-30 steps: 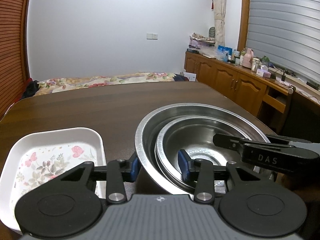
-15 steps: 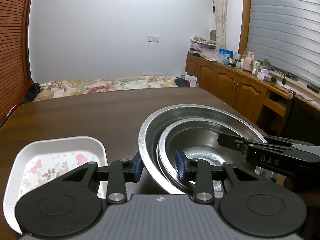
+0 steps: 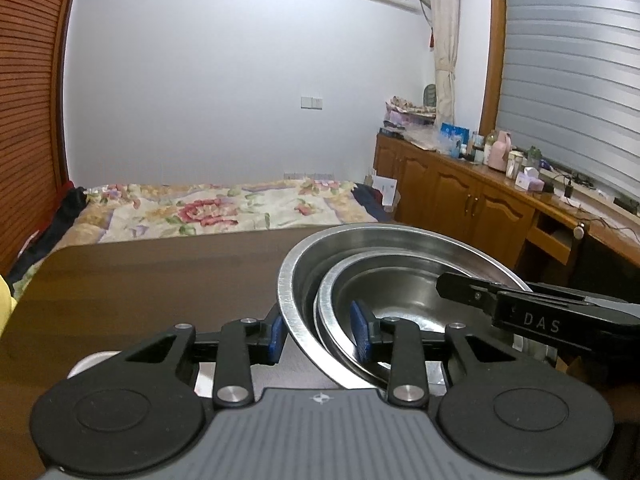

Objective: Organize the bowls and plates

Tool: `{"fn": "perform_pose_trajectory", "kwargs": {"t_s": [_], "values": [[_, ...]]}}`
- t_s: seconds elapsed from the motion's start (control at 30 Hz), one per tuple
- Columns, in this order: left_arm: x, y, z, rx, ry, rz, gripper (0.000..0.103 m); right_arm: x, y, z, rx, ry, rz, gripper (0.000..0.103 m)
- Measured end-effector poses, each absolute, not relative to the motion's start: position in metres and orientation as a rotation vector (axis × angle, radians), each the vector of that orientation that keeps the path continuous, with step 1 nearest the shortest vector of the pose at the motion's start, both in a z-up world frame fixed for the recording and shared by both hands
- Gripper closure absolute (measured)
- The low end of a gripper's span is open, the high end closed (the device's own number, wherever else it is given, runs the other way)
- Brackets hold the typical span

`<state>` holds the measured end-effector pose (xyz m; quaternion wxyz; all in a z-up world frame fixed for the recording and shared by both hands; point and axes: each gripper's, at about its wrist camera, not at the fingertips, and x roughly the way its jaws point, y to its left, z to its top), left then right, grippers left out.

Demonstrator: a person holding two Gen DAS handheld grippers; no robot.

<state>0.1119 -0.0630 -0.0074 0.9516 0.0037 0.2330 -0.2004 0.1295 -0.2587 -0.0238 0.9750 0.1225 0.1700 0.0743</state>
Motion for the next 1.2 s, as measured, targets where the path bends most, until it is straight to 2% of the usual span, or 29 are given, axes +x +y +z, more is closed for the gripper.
{"fn": "perform_pose_trajectory", "kwargs": {"t_s": [0.47,1.2], "values": [[0.103,-0.027,0.011,-0.007,0.457,-0.341,0.068,0.133,-0.234,-0.007,0.229,0.327,0.224,0.07],[0.092,0.05,0.006,-0.027,0.452,-0.259,0.068,0.141,-0.168,-0.007,0.166,0.384,0.366,0.07]]}}
